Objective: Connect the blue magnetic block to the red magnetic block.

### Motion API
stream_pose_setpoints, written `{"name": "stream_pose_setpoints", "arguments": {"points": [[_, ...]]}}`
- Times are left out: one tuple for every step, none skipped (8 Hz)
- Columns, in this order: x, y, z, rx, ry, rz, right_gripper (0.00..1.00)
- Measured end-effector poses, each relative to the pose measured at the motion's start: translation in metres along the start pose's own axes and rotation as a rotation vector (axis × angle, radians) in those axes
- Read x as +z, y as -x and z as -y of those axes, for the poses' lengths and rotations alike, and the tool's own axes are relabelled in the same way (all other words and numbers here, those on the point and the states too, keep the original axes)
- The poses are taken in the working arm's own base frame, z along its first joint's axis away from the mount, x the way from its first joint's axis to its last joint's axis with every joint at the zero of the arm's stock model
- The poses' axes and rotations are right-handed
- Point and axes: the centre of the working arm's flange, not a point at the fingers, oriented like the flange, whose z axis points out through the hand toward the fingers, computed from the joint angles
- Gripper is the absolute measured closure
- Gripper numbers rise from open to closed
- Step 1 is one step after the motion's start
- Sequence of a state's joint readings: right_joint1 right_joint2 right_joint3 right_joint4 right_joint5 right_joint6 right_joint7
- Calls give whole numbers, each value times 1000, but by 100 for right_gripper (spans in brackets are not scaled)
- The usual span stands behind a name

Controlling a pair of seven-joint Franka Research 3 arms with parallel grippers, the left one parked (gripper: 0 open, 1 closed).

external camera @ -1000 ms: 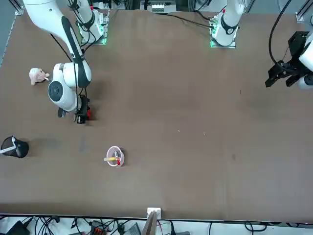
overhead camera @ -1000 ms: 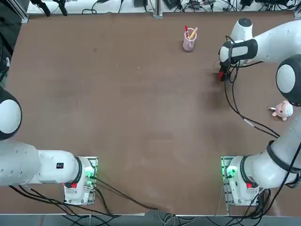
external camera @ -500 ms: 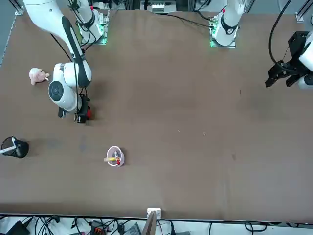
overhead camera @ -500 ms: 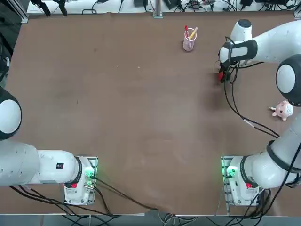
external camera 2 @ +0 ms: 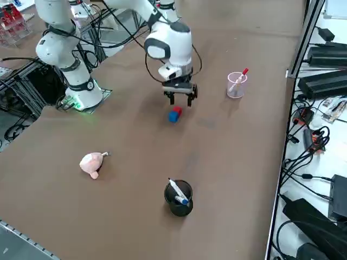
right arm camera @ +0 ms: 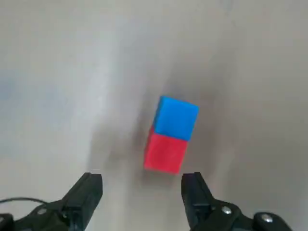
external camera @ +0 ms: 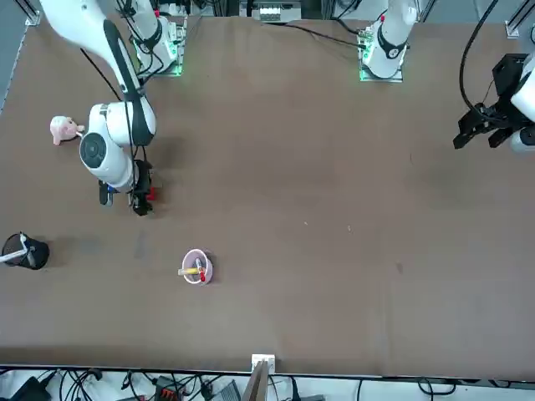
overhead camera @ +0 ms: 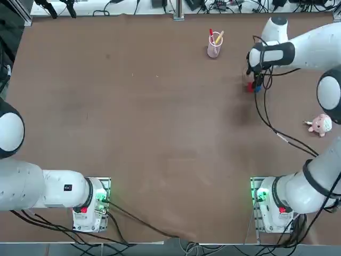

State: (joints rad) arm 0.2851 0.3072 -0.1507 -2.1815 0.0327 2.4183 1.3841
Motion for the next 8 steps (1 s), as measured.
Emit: {"name": "stream_pose_setpoints", "arguments": {"points": [[-26, 5, 4, -110, 12, 9, 0], [-56, 7, 10, -211, 30, 21, 0], [-88, 6, 17, -299, 50, 34, 0], [-119, 5, 24, -381, 55, 41, 0], [-145, 3, 32, -459, 45, 41, 0], [-166, -2, 37, -542, 37, 40, 0], [-182, -11, 39, -624, 29, 39, 0], [-196, -25, 39, -702, 22, 39, 0]]}}
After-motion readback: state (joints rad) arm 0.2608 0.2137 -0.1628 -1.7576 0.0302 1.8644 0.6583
